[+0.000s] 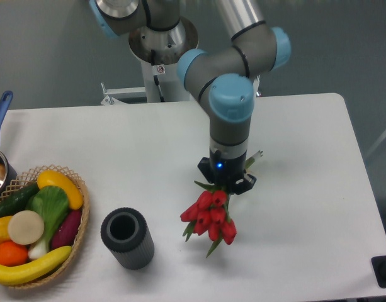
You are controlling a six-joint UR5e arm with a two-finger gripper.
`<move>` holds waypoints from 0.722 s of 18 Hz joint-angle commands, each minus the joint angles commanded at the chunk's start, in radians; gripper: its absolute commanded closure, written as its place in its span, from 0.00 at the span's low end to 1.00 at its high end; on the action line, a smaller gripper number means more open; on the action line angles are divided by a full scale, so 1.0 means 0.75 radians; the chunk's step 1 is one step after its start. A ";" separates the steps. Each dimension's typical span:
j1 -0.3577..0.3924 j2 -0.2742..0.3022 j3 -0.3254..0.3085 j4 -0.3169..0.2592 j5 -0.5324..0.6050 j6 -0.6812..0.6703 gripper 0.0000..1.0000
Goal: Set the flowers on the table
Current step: 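Lower the red tulip bunch held in the gripper onto the table, then open the gripper to release the tulips and lift away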
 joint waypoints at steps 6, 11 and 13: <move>0.000 -0.018 -0.012 0.002 0.004 0.008 0.55; 0.002 -0.023 -0.012 0.008 0.031 0.000 0.00; 0.006 -0.021 -0.012 0.016 0.025 -0.002 0.00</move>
